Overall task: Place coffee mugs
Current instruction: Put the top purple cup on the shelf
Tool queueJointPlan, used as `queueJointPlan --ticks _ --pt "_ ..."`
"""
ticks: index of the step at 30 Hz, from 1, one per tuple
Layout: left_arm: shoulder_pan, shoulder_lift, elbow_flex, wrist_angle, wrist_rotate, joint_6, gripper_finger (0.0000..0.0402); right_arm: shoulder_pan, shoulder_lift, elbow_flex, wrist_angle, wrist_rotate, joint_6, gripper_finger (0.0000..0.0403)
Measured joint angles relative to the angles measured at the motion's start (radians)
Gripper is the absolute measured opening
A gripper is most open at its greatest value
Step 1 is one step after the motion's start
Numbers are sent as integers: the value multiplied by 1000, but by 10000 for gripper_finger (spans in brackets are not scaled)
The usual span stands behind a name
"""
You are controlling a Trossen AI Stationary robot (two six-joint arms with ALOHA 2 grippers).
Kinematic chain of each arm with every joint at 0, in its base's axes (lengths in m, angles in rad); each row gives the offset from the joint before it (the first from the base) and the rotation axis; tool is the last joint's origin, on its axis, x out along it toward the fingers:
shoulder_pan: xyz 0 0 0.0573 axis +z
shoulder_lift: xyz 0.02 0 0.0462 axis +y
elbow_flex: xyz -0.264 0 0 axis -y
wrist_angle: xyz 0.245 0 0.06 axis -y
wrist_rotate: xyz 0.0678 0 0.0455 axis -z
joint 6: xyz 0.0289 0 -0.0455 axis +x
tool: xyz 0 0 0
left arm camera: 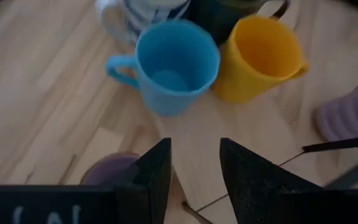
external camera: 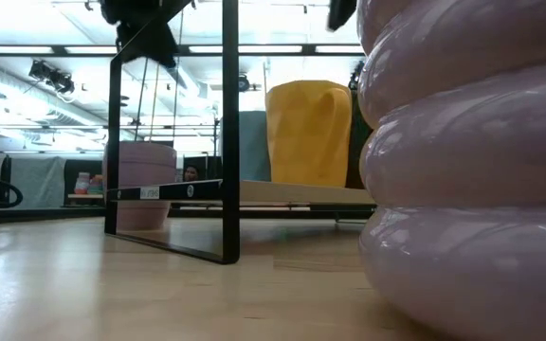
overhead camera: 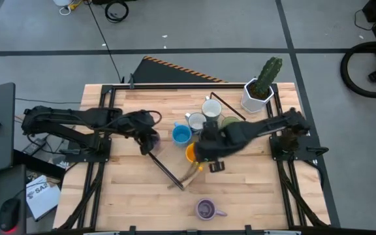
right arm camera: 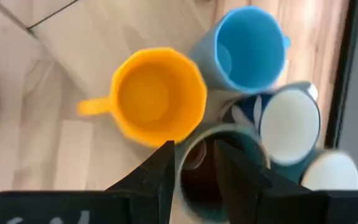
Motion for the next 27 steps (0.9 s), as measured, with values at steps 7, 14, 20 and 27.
queueJointPlan --ticks 7,14,20,27 --pt "25 111 0 -31 82 -102 142 118 -191 -261 123 44 168 118" --pt "75 201 0 -79 108 -168 142 182 -358 -487 233 95 283 118" --pt "127 279 21 -111 158 -186 142 188 -435 -591 302 104 294 118" --pt "106 427 175 -281 150 -160 142 185 -450 -603 325 120 268 118"
